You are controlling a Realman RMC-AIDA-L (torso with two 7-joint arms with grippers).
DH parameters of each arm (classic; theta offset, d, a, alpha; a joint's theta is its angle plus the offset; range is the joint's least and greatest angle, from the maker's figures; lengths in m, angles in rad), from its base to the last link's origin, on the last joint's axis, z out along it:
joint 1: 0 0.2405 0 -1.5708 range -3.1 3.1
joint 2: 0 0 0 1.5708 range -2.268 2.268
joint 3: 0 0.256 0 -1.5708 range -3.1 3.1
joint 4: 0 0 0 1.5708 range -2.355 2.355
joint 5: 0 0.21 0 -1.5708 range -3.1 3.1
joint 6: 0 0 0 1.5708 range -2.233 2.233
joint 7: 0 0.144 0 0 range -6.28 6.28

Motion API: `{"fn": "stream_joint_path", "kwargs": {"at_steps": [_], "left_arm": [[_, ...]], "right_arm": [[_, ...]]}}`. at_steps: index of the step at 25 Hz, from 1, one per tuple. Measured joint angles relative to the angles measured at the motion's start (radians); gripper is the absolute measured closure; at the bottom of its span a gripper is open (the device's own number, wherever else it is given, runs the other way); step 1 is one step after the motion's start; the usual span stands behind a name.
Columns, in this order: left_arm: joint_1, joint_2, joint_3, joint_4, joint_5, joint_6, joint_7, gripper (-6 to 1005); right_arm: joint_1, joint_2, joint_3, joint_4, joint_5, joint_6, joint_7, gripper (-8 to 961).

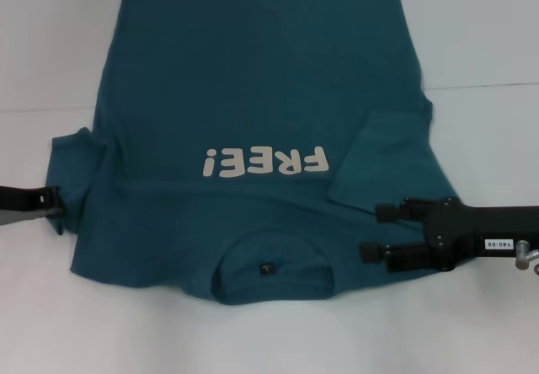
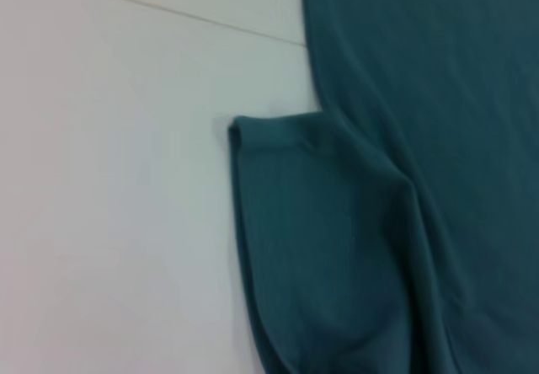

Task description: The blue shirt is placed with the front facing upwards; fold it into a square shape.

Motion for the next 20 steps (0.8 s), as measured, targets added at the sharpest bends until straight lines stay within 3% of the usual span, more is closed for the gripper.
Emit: {"fn": "stream_joint_path", "kwargs": {"at_steps": [8, 20], "left_arm": [[0.034, 0.000, -0.005, -0.036, 0.001, -0.051, -0.002, 963], [0.028, 0.002, -0.009, -0.019, 0.028, -0.147, -0.006, 964]], "right_arm": [[0.001, 0.000, 0.000, 0.007, 0.000, 0.000, 0.000, 7], [0.006, 0.000, -0.001, 0.017, 0.000, -0.002, 0.000, 7]]}}
